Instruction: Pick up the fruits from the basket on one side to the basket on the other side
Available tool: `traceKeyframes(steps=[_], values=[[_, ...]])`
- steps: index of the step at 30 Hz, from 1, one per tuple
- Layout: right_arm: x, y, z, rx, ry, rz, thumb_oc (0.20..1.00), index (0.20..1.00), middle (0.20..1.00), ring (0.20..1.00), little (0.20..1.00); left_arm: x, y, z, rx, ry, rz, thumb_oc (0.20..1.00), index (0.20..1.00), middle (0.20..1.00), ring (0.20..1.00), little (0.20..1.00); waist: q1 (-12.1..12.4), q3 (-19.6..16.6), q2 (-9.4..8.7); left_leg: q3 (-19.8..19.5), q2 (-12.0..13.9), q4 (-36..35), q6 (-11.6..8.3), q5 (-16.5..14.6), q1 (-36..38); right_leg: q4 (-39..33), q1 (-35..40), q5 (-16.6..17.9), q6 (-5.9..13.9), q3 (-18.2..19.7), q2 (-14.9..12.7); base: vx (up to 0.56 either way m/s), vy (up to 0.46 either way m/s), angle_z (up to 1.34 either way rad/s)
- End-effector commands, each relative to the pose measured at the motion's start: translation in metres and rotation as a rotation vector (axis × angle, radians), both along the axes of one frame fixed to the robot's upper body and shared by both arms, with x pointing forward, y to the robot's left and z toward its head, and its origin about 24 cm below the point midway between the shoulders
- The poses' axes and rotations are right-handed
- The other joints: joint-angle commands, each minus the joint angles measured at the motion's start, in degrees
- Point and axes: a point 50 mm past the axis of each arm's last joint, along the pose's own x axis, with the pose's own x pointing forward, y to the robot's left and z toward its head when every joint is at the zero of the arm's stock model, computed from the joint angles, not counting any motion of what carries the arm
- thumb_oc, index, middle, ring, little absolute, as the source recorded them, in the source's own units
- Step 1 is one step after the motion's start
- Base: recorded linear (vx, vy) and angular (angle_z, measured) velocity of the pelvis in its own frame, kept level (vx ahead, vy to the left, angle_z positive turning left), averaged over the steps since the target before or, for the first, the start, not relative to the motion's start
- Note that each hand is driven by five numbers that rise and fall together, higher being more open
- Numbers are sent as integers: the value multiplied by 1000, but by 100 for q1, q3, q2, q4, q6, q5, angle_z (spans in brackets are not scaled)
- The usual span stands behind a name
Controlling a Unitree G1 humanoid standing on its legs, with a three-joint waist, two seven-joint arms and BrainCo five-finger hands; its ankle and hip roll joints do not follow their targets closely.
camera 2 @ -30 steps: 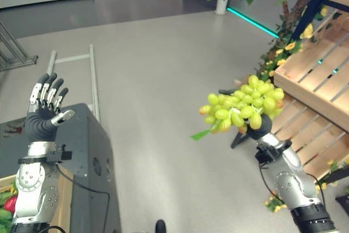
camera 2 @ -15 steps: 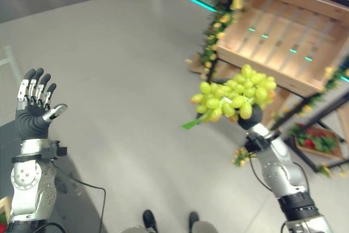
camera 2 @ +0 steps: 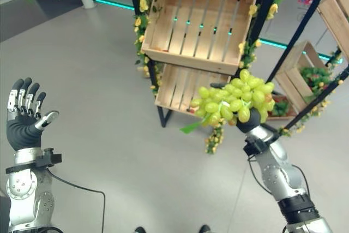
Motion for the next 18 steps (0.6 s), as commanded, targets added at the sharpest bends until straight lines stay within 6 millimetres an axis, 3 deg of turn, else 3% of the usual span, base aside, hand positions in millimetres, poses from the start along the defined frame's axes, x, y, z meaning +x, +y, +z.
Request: traceKeyframes(steps=[1,6,7,9,10,12,14,16,18], values=[[3,-8,37,32,-181,-33,200,200,200,200,200,3,-6,24,100,-86,-50,1000,1000,1000,1000,1000,-34,-173,-319,83,-141,375,50,-632,-180,-80,219,-135,527,83,-258,2,-209,-1],[1,-14,41,40,-197,-64,200,200,200,200,200,9,-9,25,90,-89,-61,1000,1000,1000,1000,1000,-109,-23,-397,-56,238,1087,-153,-622,-439,67,270,-379,324,224,-94,1,-232,0],[1,-14,41,48,-197,-69,200,200,200,200,200,11,-9,23,76,-81,-63,1000,1000,1000,1000,1000,-85,87,-448,-237,511,1721,-332,-422,-632,127,351,-528,179,333,33,30,-267,-2],[3,-14,43,53,-200,-75,200,200,200,200,200,12,-9,20,65,-71,-59,1000,1000,1000,1000,1000,7,246,-456,-650,757,2392,-580,-54,-874,100,492,-627,7,440,194,-30,-259,-4],[4,-13,44,44,-202,-77,200,200,200,200,200,13,-9,20,59,-71,-56,1000,1000,1000,1000,1000,76,333,-476,-850,705,2588,-515,150,-1024,85,459,-530,-66,437,200,-128,-131,-31],[5,-12,43,50,-197,-85,200,200,200,200,200,12,-10,17,44,-64,-45,1000,1000,1000,1000,1000,137,366,-498,-1424,477,2685,-412,4,-1192,38,436,-506,-97,542,209,-67,-43,-42],[7,-11,40,65,-188,-91,200,200,200,200,200,9,-9,13,32,-54,-28,1000,1000,1000,1000,1000,222,273,-478,-2072,-24,1835,-189,-384,-1149,-28,418,-465,0,686,223,66,49,-20],[7,-13,37,67,-182,-107,200,200,200,200,200,7,-7,10,30,-45,-16,1000,1000,1000,1000,1000,240,216,-420,-2365,-89,1070,-183,-315,-1087,-67,442,-464,66,756,285,73,67,-38],[10,-10,33,61,-167,-103,200,200,200,200,200,6,-5,8,24,-38,-14,1000,1000,1000,1000,1000,347,214,-420,-2948,-366,1024,-128,-526,-999,11,400,-484,91,971,292,38,50,-48]])
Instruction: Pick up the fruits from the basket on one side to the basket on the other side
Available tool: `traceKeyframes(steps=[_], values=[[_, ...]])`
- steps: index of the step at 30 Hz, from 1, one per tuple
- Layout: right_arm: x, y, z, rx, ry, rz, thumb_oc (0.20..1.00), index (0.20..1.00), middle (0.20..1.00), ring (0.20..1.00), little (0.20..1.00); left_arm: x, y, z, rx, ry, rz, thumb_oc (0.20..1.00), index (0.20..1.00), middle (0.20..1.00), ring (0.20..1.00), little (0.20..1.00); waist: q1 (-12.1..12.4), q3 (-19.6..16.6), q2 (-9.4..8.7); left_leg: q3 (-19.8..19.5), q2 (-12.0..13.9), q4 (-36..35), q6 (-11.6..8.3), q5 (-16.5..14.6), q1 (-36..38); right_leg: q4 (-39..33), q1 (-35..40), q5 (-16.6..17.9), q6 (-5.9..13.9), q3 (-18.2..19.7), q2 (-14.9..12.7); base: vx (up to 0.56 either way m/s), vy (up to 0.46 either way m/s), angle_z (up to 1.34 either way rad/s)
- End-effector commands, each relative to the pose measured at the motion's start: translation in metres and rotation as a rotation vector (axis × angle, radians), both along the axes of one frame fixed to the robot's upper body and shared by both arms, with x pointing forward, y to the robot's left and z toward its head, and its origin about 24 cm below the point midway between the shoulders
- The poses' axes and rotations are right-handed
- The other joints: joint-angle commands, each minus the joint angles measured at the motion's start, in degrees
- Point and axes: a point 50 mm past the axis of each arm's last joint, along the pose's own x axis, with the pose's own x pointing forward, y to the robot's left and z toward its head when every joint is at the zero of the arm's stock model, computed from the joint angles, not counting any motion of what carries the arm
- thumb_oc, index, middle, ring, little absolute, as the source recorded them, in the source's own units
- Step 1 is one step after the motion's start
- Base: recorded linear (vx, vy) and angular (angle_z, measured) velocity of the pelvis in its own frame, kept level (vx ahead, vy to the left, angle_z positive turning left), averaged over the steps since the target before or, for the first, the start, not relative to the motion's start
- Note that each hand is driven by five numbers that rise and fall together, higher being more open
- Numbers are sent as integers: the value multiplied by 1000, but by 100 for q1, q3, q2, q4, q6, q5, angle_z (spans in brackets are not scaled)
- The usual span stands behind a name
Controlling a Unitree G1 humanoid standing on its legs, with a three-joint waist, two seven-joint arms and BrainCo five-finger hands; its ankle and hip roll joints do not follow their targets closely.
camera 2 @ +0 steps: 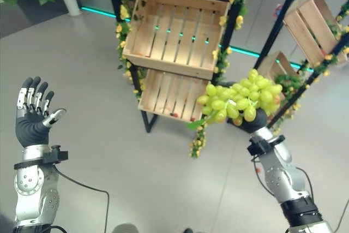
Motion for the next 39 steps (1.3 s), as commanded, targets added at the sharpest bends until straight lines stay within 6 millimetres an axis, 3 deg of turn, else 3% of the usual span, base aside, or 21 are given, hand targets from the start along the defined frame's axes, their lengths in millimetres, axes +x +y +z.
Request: traceKeyframes(steps=[1,5,13,23,31,37,38,39], values=[[9,0,28,47,-148,-24,200,200,200,200,200,-6,8,10,40,-46,27,1000,1000,1000,1000,1000,157,-212,-75,-628,-189,343,277,-342,-297,-81,337,-313,608,113,-84,49,68,-79],[3,-5,18,70,-122,-63,200,200,200,200,200,-9,9,9,49,-37,21,1000,1000,1000,1000,1000,-10,-379,-70,-273,-199,9,355,-377,-37,-124,325,-230,680,93,-163,77,115,-30],[2,-5,6,80,-85,-133,200,200,200,200,200,-13,11,-1,36,7,40,1000,1000,1000,1000,1000,-76,-488,-52,210,-389,-213,557,-602,339,-161,252,-73,879,474,-348,49,120,-30],[2,-13,3,-9,-85,-318,200,200,200,200,200,-12,10,-8,47,59,35,1000,1000,1000,1000,1000,-115,-508,-34,286,-466,-239,645,-695,402,-158,256,-95,916,537,-401,41,33,-7],[44,2,30,-204,-146,-434,200,200,200,200,200,1,-9,-7,71,76,-69,1000,1000,1000,1000,1000,67,-269,8,211,-512,-159,678,-700,201,-96,99,-94,899,491,-431,-20,-6,0],[83,14,82,-314,-251,-520,200,200,200,200,200,12,-18,3,80,40,-116,1000,1000,1000,1000,1000,233,224,88,163,-511,6,664,-578,-362,143,-543,7,858,514,-443,-166,-20,-3],[84,14,83,-314,-254,-521,200,200,200,200,200,12,-18,3,79,37,-115,1000,1000,1000,1000,1000,230,226,92,165,-508,17,664,-579,-384,155,-566,7,856,518,-442,-155,-31,-2],[90,17,99,-336,-289,-541,200,200,200,200,200,15,-19,6,87,29,-117,1000,1000,1000,1000,1000,268,361,105,142,-491,66,654,-527,-546,224,-743,35,843,508,-431,-118,-26,1]])
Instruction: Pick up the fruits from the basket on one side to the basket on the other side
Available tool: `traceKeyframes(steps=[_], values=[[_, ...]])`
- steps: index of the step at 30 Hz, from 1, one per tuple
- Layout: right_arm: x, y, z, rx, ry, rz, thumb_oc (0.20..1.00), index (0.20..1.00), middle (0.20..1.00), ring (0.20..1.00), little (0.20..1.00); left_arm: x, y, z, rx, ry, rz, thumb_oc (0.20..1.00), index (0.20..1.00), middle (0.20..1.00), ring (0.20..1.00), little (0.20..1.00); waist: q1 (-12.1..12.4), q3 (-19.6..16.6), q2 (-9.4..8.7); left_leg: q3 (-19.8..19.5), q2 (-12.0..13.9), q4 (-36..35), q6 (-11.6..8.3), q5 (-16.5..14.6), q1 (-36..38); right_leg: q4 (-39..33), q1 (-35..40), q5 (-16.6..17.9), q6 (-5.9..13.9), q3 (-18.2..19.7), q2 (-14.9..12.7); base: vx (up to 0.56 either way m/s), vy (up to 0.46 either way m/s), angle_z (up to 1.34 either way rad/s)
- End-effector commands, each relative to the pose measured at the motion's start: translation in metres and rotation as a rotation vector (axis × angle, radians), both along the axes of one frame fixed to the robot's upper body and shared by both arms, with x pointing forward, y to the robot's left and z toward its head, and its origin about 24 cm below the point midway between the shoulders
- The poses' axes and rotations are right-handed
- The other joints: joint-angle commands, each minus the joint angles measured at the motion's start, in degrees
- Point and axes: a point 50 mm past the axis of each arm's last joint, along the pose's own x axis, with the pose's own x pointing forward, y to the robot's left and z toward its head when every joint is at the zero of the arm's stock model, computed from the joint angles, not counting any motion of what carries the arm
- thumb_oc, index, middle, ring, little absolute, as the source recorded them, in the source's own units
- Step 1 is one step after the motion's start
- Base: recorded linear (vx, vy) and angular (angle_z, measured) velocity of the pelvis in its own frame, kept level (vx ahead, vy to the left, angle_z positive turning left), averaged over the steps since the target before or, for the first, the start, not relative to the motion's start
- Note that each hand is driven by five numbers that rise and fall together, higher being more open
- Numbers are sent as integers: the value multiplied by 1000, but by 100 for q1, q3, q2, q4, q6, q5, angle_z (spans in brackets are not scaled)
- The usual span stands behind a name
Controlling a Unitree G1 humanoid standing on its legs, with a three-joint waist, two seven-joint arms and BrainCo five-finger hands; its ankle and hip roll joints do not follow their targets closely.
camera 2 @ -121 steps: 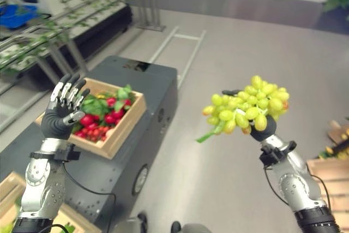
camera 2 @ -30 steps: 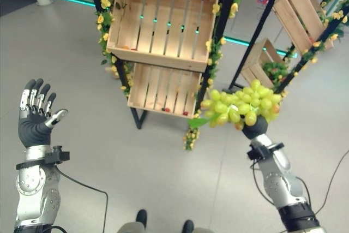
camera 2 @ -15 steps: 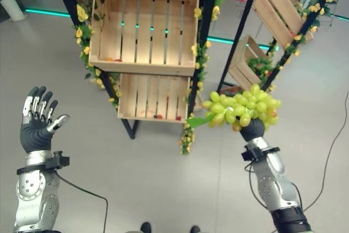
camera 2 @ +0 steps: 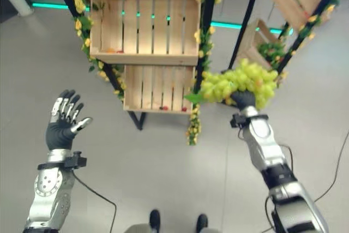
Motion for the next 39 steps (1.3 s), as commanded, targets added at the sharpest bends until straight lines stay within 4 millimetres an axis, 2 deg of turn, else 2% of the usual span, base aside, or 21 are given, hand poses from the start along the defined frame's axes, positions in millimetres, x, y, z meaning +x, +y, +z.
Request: traceKeyframes(steps=[1,6,12,15,20,21,24,33,39], values=[[11,14,81,-39,-296,-3,200,200,200,200,200,7,7,32,83,-127,-4,1000,1000,1000,1000,1000,64,345,-374,-39,-41,571,16,-523,-365,426,-140,-348,343,-248,-299,-130,-33,-1],[13,30,92,-50,-334,18,200,200,200,200,200,11,4,33,80,-134,3,1000,1000,1000,1000,1000,63,468,-390,-61,-2,639,12,-503,-499,532,-312,-355,323,-249,-292,-13,-6,1],[13,49,92,-87,-355,57,200,200,200,200,200,14,7,27,77,-112,41,1000,1000,1000,1000,1000,87,497,-441,-51,10,693,16,-538,-541,565,-368,-353,315,-204,-292,0,0,0],[12,61,101,-85,-389,78,200,200,200,200,200,15,8,24,77,-98,57,1000,1000,1000,1000,1000,110,496,-462,-52,10,693,16,-548,-535,570,-377,-359,312,-200,-294,0,0,0],[15,73,128,-72,-456,84,200,200,200,200,200,16,8,22,80,-87,50,1000,1000,1000,1000,1000,158,490,-501,-62,9,724,12,-562,-554,588,-396,-361,307,-207,-295,0,0,0],[15,73,128,-72,-456,84,200,200,200,200,200,16,8,22,80,-87,50,1000,1000,1000,1000,1000,157,491,-500,-62,9,725,12,-563,-555,589,-397,-361,307,-207,-296,0,0,0],[18,82,151,-80,-495,88,200,200,200,200,200,17,9,21,82,-73,44,1000,1000,1000,1000,1000,189,480,-541,-64,-2,730,11,-566,-562,589,-404,-360,306,-205,-291,0,0,0],[21,101,187,-102,-552,99,200,200,200,200,200,18,11,18,91,-51,42,1000,1000,1000,1000,1000,248,489,-640,-62,-4,763,26,-594,-572,617,-432,-344,319,-168,-266,0,0,0],[22,120,199,-101,-556,137,200,200,200,200,200,19,11,13,91,-19,30,1000,1000,1000,1000,1000,276,448,-723,-61,-6,708,27,-576,-544,591,-423,-336,314,-165,-255,0,0,0]])
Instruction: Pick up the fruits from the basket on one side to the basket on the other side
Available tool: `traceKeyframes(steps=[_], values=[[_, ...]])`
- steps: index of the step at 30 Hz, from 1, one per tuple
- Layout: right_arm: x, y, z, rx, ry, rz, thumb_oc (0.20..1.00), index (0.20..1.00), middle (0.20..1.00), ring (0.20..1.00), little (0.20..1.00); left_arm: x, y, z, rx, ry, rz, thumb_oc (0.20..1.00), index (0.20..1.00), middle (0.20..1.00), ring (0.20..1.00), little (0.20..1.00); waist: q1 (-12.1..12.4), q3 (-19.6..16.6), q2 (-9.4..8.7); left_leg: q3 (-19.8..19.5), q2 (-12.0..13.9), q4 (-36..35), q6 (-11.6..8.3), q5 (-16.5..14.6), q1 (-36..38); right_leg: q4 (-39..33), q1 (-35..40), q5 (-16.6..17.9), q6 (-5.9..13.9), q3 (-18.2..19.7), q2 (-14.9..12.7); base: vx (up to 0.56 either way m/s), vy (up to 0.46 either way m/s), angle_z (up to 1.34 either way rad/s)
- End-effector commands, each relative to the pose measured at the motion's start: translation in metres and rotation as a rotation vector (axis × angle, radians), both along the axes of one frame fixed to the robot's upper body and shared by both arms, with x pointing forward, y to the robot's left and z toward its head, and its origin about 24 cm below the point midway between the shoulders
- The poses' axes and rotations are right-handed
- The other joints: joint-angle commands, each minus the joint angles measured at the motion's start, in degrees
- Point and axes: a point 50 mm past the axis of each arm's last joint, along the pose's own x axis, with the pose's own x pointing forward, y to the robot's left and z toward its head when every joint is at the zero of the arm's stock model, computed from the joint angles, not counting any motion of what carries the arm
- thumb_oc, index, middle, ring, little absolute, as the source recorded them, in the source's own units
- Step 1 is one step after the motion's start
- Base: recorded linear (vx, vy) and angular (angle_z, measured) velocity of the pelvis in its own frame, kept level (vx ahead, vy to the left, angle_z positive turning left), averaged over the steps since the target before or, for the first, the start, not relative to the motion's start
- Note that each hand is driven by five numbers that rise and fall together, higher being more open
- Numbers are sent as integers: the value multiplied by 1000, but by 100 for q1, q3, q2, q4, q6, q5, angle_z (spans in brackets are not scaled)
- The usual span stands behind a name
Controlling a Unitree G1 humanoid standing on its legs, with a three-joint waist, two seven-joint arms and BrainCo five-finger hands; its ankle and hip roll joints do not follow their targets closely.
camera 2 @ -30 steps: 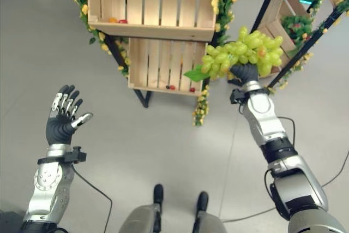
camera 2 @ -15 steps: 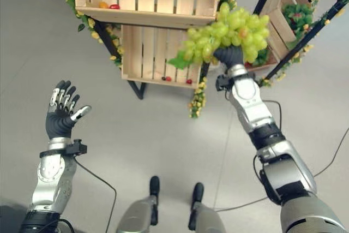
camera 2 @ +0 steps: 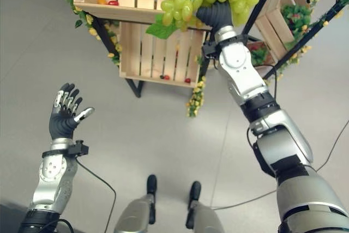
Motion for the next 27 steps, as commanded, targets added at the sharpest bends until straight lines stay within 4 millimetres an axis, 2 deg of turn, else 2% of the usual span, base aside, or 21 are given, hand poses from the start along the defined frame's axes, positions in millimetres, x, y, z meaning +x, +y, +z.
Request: traceKeyframes(steps=[1,4,10,14,19,22,25,27], values=[[-13,20,38,56,-130,88,200,200,200,200,200,-3,1,15,70,-56,-46,1000,1000,1000,1000,1000,100,-340,-334,-62,-29,645,34,-595,-257,476,-103,-350,349,-165,-273,0,0,0],[-14,24,39,43,-132,99,200,200,200,200,200,-4,0,13,66,-45,-60,1000,1000,1000,1000,1000,123,-353,-374,-74,-22,637,27,-587,-261,442,-77,-344,349,-187,-271,0,0,0],[-8,15,32,87,-94,70,200,200,200,200,200,-4,-4,13,68,-38,-84,1000,1000,1000,1000,1000,177,-372,-452,-107,-43,663,30,-628,-258,388,-4,-333,378,-238,-262,10,-2,0],[-8,0,21,132,-78,56,200,200,200,200,200,-4,-6,12,73,-36,-84,1000,1000,1000,1000,1000,222,-378,-469,-171,-70,852,68,-758,-266,404,120,-358,407,-294,-318,42,25,5],[-11,-25,3,193,-62,19,200,200,200,200,200,-2,-6,14,110,-50,-64,1000,1000,1000,1000,1000,239,-457,-414,-206,-147,943,126,-885,-195,421,275,-390,448,-331,-404,35,69,13],[-9,-33,-8,190,-35,-7,200,200,200,200,200,-3,-5,13,106,-49,-54,1000,1000,1000,1000,1000,255,-517,-374,-168,-208,934,175,-950,-38,440,367,-358,498,-296,-458,39,102,6],[-7,-43,-18,148,-5,-55,200,200,200,200,200,-5,-6,11,95,-46,-62,1000,1000,1000,1000,1000,236,-606,-300,-106,-325,821,250,-974,153,500,412,-244,635,-241,-574,24,171,-5],[-7,-49,-23,133,10,-71,200,200,200,200,200,-6,-9,8,102,-32,-77,1000,1000,1000,1000,1000,202,-645,-235,-122,-456,703,327,-969,266,808,323,-127,753,-151,-682,8,217,-5]])
